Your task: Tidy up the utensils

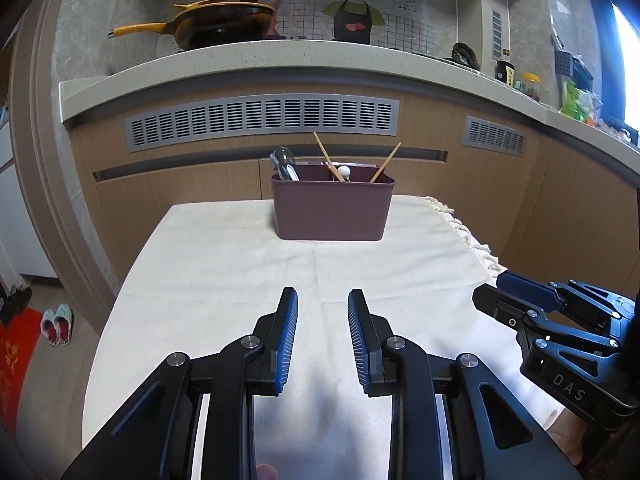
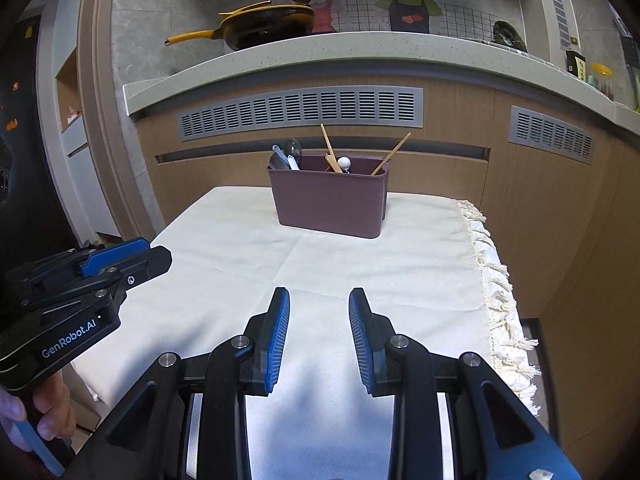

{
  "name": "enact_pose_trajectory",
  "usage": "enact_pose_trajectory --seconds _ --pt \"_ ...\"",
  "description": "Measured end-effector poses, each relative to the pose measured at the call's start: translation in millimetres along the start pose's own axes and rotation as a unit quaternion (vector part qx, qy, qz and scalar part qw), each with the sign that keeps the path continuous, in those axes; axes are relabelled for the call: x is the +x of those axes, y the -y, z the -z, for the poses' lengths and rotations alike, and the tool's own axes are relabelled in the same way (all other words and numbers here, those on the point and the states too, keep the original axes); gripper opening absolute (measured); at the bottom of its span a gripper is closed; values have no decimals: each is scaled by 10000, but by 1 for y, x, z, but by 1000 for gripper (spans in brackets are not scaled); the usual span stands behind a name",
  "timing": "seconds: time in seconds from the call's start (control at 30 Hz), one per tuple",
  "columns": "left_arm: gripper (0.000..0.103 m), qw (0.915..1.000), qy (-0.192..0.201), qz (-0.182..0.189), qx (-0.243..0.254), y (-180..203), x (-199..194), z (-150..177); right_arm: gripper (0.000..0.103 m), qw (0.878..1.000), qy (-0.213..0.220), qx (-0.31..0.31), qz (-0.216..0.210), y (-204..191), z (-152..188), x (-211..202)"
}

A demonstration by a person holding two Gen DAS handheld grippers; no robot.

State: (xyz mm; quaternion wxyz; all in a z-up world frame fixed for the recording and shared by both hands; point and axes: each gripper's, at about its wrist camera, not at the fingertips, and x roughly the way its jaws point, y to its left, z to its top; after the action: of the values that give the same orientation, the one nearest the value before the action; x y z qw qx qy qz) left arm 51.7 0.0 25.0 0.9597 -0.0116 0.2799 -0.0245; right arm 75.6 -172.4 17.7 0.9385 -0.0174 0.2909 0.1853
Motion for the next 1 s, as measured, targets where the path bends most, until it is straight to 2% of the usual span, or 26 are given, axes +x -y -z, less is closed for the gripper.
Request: enact_pose_trajectory --seconds 1.0 --pt "27 10000 -38 29 -64 1 -1 3 29 10000 -83 34 -42 1 0 2"
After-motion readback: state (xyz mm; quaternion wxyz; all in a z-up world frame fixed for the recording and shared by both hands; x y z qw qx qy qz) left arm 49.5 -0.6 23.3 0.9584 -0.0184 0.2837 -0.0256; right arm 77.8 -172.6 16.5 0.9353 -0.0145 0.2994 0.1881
